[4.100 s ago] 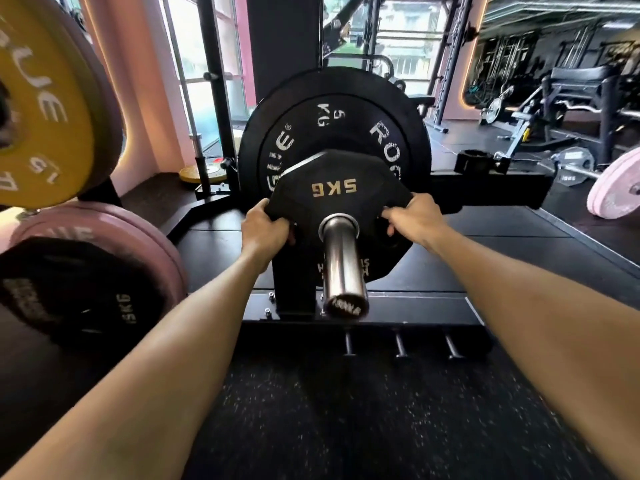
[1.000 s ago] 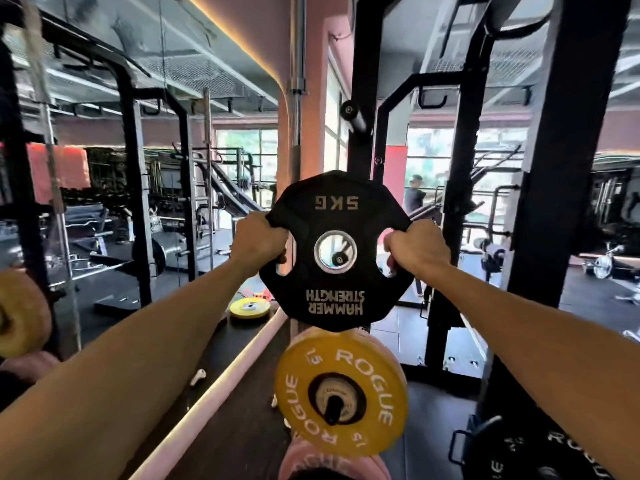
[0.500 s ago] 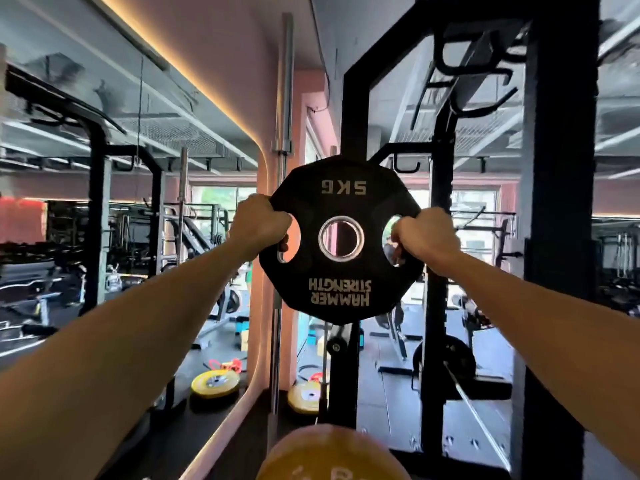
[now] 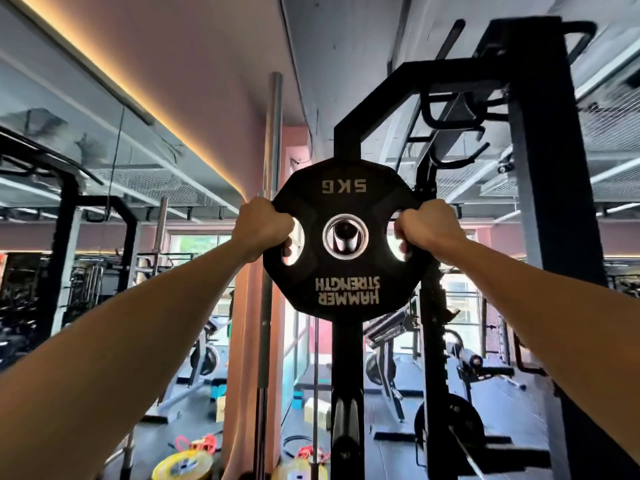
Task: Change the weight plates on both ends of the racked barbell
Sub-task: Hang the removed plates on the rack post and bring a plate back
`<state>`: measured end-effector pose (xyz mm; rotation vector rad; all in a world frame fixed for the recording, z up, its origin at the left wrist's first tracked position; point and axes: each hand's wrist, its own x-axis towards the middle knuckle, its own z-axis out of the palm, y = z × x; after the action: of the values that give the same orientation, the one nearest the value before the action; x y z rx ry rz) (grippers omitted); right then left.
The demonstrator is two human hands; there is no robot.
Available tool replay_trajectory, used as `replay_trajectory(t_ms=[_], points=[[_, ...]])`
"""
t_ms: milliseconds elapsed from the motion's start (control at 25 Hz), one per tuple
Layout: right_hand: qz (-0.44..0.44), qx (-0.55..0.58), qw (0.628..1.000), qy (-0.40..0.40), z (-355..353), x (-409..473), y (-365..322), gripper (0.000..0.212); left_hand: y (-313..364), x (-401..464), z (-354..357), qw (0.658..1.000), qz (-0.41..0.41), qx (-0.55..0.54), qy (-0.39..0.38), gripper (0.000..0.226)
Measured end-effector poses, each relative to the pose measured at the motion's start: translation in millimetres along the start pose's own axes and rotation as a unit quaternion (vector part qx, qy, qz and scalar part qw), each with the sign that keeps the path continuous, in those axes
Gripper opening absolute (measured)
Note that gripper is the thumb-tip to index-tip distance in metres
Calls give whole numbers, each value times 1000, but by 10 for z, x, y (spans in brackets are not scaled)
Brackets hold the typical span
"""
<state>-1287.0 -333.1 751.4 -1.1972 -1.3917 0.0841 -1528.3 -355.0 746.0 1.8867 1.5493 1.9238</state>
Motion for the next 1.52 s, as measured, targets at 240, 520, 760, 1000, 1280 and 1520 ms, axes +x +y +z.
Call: replay_trajectory(t_ms=[240,520,760,1000,1280,1520], points=[[-2,-12,999,31,190,359,-57,25,-101,531,169,999,4,-46,-2,10],[10,-21,999,40,461,817,222,18,-410,1054,738,997,12,-73,-27,11],[13,-28,998,53,871,1344,672,16,-804,1494,1267,996,5,-85,-18,9],[12,-51,996,68,1214,1823,1001,18,-1234,1965,1790,997,0,-76,-21,25],[17,-47,996,79,1443,2120,1278,23,-1406,2229,2076,999,-3,-53,-2,30],[41,-82,994,59,1491,1823,1368,46,-1398,1930,1985,997,1,73,7,48]])
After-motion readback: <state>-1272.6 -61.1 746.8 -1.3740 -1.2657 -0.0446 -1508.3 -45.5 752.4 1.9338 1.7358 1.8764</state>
